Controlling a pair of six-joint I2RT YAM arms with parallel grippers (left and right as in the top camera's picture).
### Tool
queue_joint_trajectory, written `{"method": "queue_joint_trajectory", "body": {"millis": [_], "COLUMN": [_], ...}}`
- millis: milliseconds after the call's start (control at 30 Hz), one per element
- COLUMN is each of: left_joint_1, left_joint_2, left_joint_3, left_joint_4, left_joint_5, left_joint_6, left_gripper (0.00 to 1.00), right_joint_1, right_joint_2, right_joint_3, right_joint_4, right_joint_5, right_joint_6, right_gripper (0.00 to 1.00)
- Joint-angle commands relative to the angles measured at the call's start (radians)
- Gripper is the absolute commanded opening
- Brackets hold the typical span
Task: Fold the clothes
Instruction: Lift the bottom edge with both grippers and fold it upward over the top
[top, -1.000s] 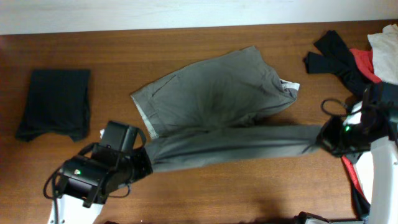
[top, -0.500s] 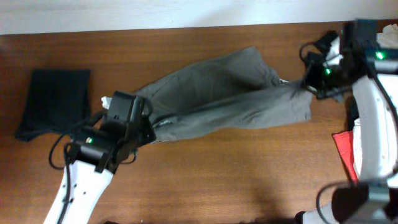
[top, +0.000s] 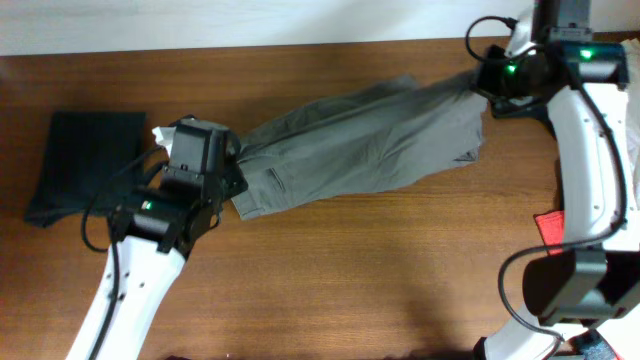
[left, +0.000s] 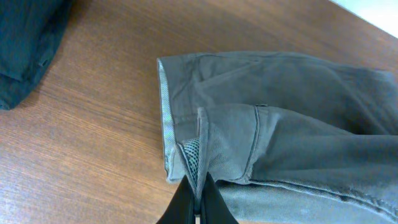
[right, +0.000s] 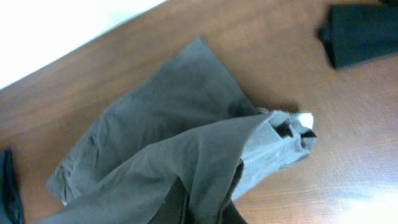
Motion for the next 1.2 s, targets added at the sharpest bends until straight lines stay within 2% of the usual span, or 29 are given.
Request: {"method": "queue_joint_trajectory", "body": {"millis": [0, 233, 533, 567, 633, 700, 733, 767, 833, 867, 900, 933, 967, 1133, 1167], "left_joint_1": [0.022, 0.041, 0.058, 0.058, 0.058, 0.058, 0.058, 0.058, 0.061, 0.066, 0.072, 0.077, 0.083, 0.090, 0.090], "left_joint_2": [0.070, 0.233, 0.409, 0.427, 0.465, 0.503, 0.519, 0.532, 0.551, 0.552, 0.550, 0.543, 0.536, 0.472, 0.456], "left_joint_3": [0.014, 0.014, 0.014, 0.014, 0.014, 0.014, 0.014, 0.014, 0.014, 0.014, 0.016, 0.022, 0.034, 0.113, 0.121], "left_joint_4": [0.016, 0.131, 0.228, 0.240, 0.274, 0.319, 0.345, 0.369, 0.427, 0.458, 0.490, 0.512, 0.529, 0.484, 0.467], "left_joint_5": [-0.072, -0.137, -0.137, -0.137, -0.137, -0.141, -0.141, -0.141, -0.151, -0.170, -0.189, -0.194, -0.193, -0.172, -0.139], "left_joint_6": [0.014, 0.014, 0.014, 0.014, 0.014, 0.015, 0.015, 0.015, 0.016, 0.028, 0.065, 0.105, 0.145, 0.200, 0.200], "left_gripper": [0.01, 0.01, 0.01, 0.00, 0.01, 0.07, 0.10, 0.13, 0.27, 0.34, 0.52, 0.71, 0.80, 0.81, 0.76], "right_joint_1": [0.016, 0.064, 0.102, 0.108, 0.120, 0.135, 0.142, 0.149, 0.163, 0.166, 0.169, 0.170, 0.169, 0.157, 0.154], "right_joint_2": [0.058, 0.164, 0.305, 0.323, 0.357, 0.394, 0.410, 0.422, 0.441, 0.444, 0.444, 0.443, 0.435, 0.367, 0.347], "right_joint_3": [0.027, 0.027, 0.027, 0.027, 0.027, 0.027, 0.027, 0.027, 0.027, 0.027, 0.027, 0.028, 0.030, 0.067, 0.070], "right_joint_4": [0.051, 0.100, 0.251, 0.276, 0.336, 0.406, 0.441, 0.474, 0.537, 0.561, 0.583, 0.604, 0.621, 0.540, 0.497], "right_joint_5": [0.064, 0.071, 0.075, 0.075, 0.075, 0.075, 0.075, 0.074, 0.066, 0.062, 0.060, 0.059, 0.055, 0.033, 0.034], "right_joint_6": [-0.011, -0.006, -0.006, -0.006, -0.006, -0.007, -0.007, -0.008, -0.047, -0.069, -0.088, -0.105, -0.117, -0.164, -0.164], "right_gripper": [0.04, 0.04, 0.05, 0.09, 0.22, 0.31, 0.40, 0.41, 0.40, 0.43, 0.53, 0.79, 0.94, 0.98, 0.98]}}
